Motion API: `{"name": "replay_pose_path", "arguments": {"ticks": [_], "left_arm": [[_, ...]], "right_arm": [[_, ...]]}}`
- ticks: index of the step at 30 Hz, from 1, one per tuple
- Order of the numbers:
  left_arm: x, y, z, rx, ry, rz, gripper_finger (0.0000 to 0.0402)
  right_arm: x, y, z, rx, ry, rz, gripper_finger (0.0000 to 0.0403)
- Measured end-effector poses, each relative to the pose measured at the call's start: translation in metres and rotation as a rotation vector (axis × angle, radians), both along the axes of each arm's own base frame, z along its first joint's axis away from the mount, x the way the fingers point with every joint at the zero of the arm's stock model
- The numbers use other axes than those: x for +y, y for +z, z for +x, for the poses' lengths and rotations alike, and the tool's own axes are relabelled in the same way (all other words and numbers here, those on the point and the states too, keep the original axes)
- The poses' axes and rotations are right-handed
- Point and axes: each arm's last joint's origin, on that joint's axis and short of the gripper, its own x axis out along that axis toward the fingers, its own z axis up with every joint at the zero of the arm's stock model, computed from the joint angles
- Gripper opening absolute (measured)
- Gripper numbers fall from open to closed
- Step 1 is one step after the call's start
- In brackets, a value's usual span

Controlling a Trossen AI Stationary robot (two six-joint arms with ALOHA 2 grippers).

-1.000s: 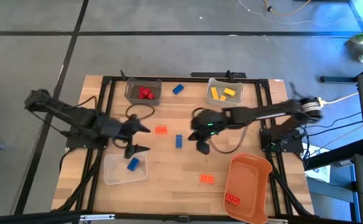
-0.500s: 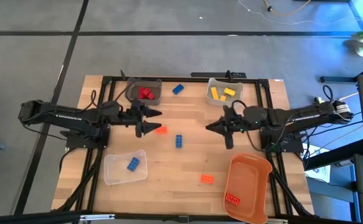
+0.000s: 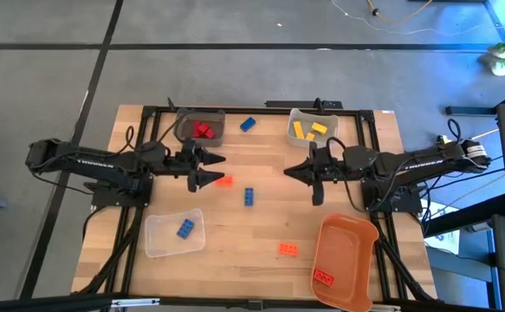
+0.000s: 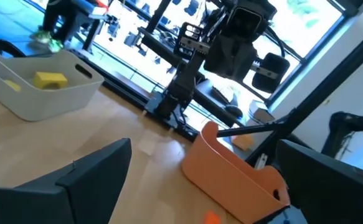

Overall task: Sort & place blocks by color
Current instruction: Put the bottom blue game piece into the transparent bin

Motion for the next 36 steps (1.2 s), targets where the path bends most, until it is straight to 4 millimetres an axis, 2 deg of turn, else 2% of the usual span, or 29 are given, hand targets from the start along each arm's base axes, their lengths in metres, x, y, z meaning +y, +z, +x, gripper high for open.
{"name": "replay_pose_path", "arguments": {"ticks": [6,10,13,16,19,23,25,28,33,36], "left_arm": [[0.002,0.000,0.000,0.003,0.064,0.037,0.0389],[0.002,0.000,-0.001,0.000,0.056,0.019,0.0379],[0.001,0.001,-0.001,0.004,0.043,0.010,0.0349],[0.000,-0.002,-0.002,0.036,0.003,0.013,0.0286],[-0.001,-0.003,-0.006,0.074,-0.033,0.062,0.0196],[0.003,-0.009,-0.014,0.170,-0.066,0.122,0.0056],[0.006,-0.011,-0.018,0.196,-0.090,0.137,0.0016],[0.012,-0.014,-0.020,0.230,-0.123,0.156,0.0013],[0.020,-0.015,-0.023,0.237,-0.177,0.173,0.0003],[0.024,-0.015,-0.023,0.235,-0.179,0.171,0.0002]], "right_arm": [[0.000,-0.003,0.014,0.021,-0.076,0.152,0.0017],[0.003,-0.004,0.040,0.119,-0.100,0.227,0.0057],[0.007,-0.005,0.063,0.226,-0.115,0.245,0.0086],[0.009,-0.007,0.083,0.353,-0.146,0.272,0.0106],[0.011,-0.010,0.101,0.471,-0.195,0.330,0.0118],[0.014,-0.023,0.123,0.610,-0.315,0.521,0.0121],[0.016,-0.034,0.132,0.690,-0.374,0.646,0.0122],[0.022,-0.058,0.143,0.797,-0.467,0.781,0.0122],[0.032,-0.089,0.160,0.817,-0.540,0.936,0.0122],[0.034,-0.105,0.166,0.829,-0.570,0.968,0.0126]]}}
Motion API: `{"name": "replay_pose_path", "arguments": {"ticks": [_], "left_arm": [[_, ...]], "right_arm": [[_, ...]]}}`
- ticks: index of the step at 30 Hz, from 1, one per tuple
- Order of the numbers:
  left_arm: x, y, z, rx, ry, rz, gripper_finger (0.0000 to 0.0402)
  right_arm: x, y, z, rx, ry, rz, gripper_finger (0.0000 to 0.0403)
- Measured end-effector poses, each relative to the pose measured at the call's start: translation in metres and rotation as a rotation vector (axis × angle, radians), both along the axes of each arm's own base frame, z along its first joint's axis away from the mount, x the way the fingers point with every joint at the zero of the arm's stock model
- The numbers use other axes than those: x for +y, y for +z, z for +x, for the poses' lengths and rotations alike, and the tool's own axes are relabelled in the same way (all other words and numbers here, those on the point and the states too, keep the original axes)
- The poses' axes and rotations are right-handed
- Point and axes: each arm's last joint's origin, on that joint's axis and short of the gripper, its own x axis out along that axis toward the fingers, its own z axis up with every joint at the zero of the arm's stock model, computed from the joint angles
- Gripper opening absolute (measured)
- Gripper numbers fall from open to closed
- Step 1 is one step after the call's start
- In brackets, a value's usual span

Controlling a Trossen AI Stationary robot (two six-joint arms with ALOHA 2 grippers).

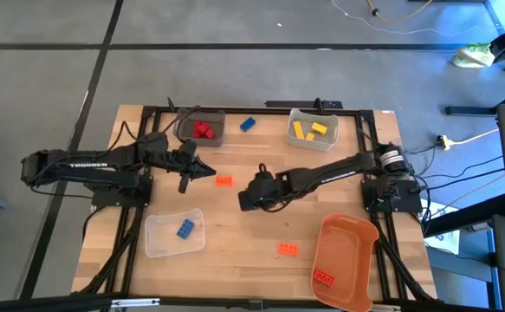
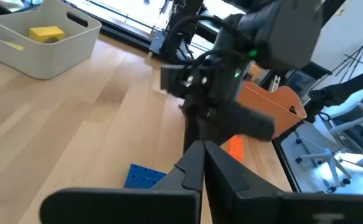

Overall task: Sort & place blocks by color
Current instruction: Put the bottom blue game piece into the transparent bin

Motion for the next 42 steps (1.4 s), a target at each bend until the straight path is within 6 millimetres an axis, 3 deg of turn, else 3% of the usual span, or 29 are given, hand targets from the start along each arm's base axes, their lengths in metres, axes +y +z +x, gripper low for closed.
{"name": "replay_pose_path", "arguments": {"ticks": [19,32,42], "left_arm": [[0.006,0.000,-0.002,-0.005,-0.017,-0.011,0.0001],[0.006,0.001,-0.001,-0.009,-0.006,-0.009,0.0000],[0.006,0.001,-0.001,-0.009,-0.005,-0.010,0.0000]], "right_arm": [[-0.012,-0.006,0.005,-0.015,-0.062,-0.119,0.0250],[-0.026,-0.005,0.009,-0.039,-0.043,0.035,0.0241],[-0.026,-0.006,0.006,0.005,-0.102,0.043,0.0240]]}}
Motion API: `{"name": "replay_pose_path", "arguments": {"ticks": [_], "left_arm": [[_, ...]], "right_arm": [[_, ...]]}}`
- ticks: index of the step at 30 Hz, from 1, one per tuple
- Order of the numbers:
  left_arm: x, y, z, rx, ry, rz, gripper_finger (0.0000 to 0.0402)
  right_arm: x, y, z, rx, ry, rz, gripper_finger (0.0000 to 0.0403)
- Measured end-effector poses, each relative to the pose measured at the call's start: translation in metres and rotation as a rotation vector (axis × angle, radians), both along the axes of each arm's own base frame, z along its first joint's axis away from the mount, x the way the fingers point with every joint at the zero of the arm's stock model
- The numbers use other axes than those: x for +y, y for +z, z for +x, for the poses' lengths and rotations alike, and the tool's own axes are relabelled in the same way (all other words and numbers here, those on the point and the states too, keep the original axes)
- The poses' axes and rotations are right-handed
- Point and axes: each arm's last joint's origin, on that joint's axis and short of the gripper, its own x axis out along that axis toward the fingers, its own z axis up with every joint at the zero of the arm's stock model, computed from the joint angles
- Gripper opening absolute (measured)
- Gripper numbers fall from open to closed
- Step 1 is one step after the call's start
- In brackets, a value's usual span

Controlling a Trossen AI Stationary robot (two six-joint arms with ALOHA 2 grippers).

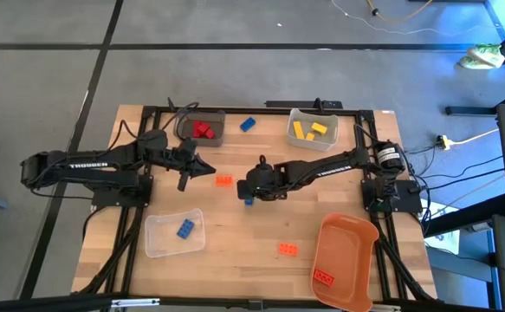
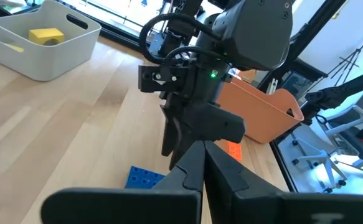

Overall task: Sort & place blocks by color
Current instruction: Put the bottom blue game piece into the transparent bin

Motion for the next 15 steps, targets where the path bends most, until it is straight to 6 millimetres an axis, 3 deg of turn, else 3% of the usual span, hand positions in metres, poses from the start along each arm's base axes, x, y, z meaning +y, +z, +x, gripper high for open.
{"name": "replay_pose_path", "arguments": {"ticks": [4,15], "left_arm": [[0.000,0.000,0.000,0.000,0.000,0.000,0.0000],[0.000,0.000,0.000,0.001,0.005,-0.023,0.0000]], "right_arm": [[0.000,0.012,0.013,-0.035,-0.015,-0.047,0.0239],[0.000,0.012,0.040,0.294,0.056,-0.192,0.0239]]}}
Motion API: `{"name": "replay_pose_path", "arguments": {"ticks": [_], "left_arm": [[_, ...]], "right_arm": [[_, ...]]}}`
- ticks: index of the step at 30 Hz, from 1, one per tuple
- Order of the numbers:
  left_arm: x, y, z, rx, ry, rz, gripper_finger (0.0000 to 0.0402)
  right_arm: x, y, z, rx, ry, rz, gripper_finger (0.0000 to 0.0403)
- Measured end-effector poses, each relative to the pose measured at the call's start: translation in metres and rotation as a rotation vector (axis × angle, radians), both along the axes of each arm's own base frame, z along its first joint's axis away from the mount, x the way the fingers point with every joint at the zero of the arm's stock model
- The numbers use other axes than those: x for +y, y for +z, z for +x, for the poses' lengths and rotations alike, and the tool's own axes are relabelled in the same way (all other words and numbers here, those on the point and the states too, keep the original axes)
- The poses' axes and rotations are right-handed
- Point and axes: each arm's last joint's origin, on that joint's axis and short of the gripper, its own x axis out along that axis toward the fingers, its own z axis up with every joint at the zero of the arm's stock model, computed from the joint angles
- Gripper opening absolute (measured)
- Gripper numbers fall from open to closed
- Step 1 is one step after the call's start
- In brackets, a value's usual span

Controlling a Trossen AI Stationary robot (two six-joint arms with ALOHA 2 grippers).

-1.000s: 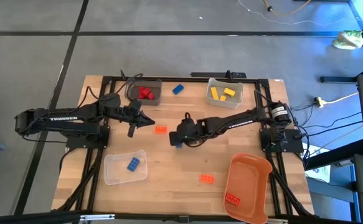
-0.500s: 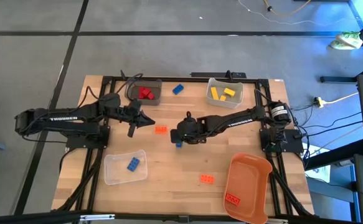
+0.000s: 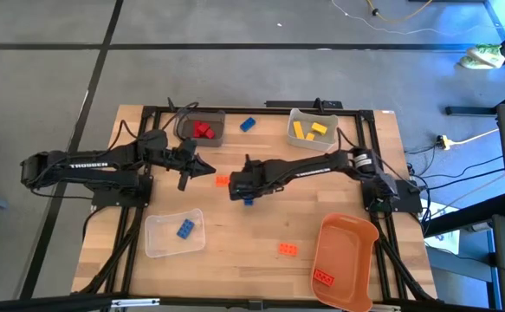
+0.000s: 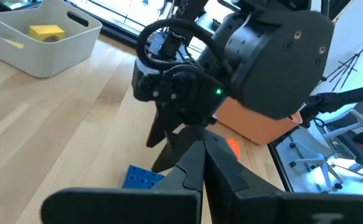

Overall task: Sort & place blocks by color
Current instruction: Put the bottom blue game piece into the transparent bin

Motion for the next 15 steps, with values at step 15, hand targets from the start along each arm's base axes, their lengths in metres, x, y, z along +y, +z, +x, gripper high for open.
{"name": "replay_pose_path", "arguments": {"ticks": [15], "left_arm": [[0.000,-0.001,0.000,0.009,0.020,-0.006,0.0000]], "right_arm": [[0.010,-0.031,0.012,0.004,0.011,-0.001,0.0239]]}}
